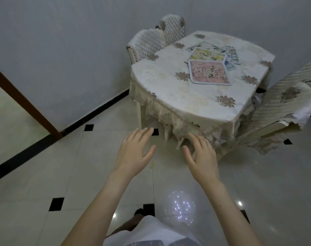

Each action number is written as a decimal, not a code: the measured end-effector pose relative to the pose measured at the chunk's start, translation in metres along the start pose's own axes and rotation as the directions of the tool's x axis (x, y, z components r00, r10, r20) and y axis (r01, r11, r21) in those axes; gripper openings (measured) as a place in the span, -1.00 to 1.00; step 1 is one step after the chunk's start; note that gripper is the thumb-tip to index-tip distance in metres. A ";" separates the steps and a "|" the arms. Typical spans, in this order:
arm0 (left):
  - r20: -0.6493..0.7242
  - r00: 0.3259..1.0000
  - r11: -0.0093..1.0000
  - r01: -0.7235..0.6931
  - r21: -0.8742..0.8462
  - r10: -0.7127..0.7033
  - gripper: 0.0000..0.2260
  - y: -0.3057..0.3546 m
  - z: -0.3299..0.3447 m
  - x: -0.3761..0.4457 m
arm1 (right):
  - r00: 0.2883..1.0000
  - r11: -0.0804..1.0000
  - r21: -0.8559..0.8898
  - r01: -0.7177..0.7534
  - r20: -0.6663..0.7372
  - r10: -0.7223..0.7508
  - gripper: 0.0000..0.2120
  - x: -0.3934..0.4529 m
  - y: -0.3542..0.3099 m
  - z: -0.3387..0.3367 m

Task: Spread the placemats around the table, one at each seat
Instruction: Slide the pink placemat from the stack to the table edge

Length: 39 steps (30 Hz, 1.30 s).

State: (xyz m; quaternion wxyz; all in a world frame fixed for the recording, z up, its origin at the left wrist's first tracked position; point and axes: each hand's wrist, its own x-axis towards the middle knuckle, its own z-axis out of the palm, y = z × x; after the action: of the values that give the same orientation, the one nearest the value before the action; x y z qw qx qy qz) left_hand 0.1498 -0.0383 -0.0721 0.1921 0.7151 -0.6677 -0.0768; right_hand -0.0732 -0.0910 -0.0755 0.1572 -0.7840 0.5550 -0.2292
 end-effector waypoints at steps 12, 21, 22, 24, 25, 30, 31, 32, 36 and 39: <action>0.018 0.990 0.990 -0.141 0.000 0.141 -0.55 -0.085 -0.027 0.109 | 0.997 0.967 -0.248 0.058 0.054 -0.046 -0.53 0.105 -0.063 0.051; 0.104 0.980 0.986 -0.166 -0.034 0.169 -0.54 -0.114 0.004 0.195 | 0.997 0.968 -0.251 -0.021 0.066 0.038 -0.54 0.182 -0.039 0.079; 0.103 0.980 0.985 -0.169 -0.029 0.171 -0.54 -0.117 0.007 0.210 | 0.996 0.968 -0.249 -0.028 0.070 0.047 -0.54 0.196 -0.035 0.082; 0.101 0.980 0.985 -0.169 -0.033 0.172 -0.54 -0.122 0.010 0.243 | 0.996 0.973 -0.228 -0.046 0.070 0.064 -0.54 0.229 -0.029 0.088; 0.098 0.980 0.984 -0.172 -0.035 0.175 -0.55 -0.123 0.010 0.260 | 0.995 0.975 -0.214 -0.055 0.065 0.070 -0.54 0.245 -0.026 0.089; 0.085 0.979 0.983 -0.182 -0.032 0.184 -0.54 -0.126 -0.001 0.352 | 0.996 0.984 -0.158 -0.081 0.027 0.087 -0.53 0.331 -0.017 0.088; 0.074 0.981 0.984 -0.176 -0.030 0.177 -0.53 -0.126 -0.003 0.368 | 0.996 0.985 -0.152 -0.084 0.019 0.088 -0.52 0.346 -0.016 0.087; 0.059 0.982 0.984 -0.176 -0.024 0.178 -0.52 -0.126 -0.005 0.383 | 0.996 0.985 -0.151 -0.082 0.010 0.085 -0.52 0.361 -0.015 0.086; 0.075 0.980 0.983 -0.183 -0.011 0.184 -0.51 -0.132 -0.008 0.430 | 0.996 0.983 -0.160 -0.088 -0.006 0.088 -0.53 0.410 -0.011 0.086; 0.102 0.980 0.985 -0.169 -0.036 0.172 -0.51 -0.141 -0.004 0.457 | 0.994 0.981 -0.162 -0.108 -0.003 0.109 -0.54 0.437 -0.007 0.094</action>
State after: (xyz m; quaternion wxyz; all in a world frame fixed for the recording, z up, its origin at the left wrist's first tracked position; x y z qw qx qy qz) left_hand 0.3258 -0.4830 -0.0548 0.1726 0.6474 -0.7347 -0.1064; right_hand 0.1044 -0.5007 -0.0702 0.1068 -0.7634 0.6134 -0.1720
